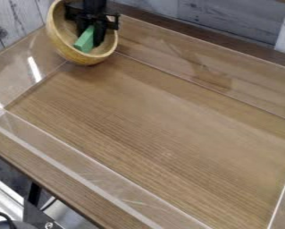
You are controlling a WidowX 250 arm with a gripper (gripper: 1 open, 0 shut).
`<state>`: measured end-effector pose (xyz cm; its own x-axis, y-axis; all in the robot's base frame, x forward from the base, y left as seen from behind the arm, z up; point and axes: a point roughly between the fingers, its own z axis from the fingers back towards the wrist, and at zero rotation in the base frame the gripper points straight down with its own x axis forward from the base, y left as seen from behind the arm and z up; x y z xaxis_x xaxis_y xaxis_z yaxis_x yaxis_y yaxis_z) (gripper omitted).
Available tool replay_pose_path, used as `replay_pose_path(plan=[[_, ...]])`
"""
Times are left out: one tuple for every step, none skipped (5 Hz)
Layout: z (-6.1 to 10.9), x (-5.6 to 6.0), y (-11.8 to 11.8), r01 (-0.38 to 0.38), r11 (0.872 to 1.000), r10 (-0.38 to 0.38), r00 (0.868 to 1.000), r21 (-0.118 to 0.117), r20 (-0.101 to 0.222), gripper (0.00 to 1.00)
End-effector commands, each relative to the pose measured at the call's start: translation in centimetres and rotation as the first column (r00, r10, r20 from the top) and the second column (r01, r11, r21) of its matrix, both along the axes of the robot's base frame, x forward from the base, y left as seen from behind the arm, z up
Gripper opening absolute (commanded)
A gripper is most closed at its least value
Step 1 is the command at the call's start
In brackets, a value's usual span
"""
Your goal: Put the green block in the brown bowl
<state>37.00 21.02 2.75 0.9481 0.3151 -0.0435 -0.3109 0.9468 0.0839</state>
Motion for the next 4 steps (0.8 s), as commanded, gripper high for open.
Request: replay_pose_path(plan=[[-7.4,-1.1,-0.7,-0.038,0.999,0.036,0.997,-0.031,-0.071,0.0],[-8.0,-1.4,-0.9,-0.046,0.998,0.043,0.995,-0.031,-0.088,0.0],[-8.6,-1.7,-1.0,-0.053,0.998,0.05,0.993,-0.032,-0.104,0.0],[-9.1,-2.0,-1.1,-0.061,0.998,0.057,0.991,-0.032,-0.12,0.0]])
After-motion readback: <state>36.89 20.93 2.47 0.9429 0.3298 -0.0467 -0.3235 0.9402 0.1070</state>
